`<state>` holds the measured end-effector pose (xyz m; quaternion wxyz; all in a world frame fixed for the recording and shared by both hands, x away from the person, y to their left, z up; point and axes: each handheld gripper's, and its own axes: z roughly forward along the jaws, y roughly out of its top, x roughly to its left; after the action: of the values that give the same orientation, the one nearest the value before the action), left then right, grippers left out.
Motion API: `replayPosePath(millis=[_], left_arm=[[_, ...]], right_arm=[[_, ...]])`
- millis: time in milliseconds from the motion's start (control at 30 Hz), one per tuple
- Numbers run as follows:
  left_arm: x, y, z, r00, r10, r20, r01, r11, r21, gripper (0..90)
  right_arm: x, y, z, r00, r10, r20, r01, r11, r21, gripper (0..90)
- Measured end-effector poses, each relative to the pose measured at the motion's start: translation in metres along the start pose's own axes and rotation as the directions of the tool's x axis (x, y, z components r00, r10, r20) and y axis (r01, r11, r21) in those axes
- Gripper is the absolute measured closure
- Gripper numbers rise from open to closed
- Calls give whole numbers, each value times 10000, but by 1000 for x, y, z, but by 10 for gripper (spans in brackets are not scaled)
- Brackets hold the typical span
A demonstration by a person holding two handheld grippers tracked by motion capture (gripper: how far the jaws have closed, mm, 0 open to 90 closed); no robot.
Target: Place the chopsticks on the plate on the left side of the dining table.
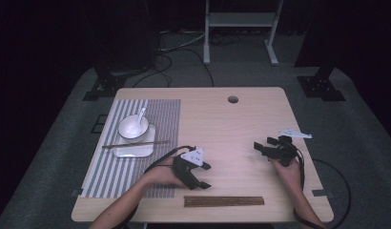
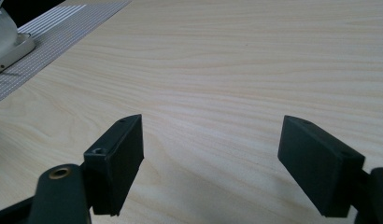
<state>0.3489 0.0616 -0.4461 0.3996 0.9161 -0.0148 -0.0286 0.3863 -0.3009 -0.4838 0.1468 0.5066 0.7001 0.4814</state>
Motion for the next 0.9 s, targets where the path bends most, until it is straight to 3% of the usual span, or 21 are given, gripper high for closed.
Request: replayPosePath(millis=[467,900], left_arm=[[-10,13,31,9992,290,282,-297,9993,229,273],[-16,15,44,9987,350,384,-362,9988,328,274]], right_arm=[[1,0,0,9999,-113,23,113,9999,47,211],[2,0,0,9999,-147,4,147,9999,52,211]])
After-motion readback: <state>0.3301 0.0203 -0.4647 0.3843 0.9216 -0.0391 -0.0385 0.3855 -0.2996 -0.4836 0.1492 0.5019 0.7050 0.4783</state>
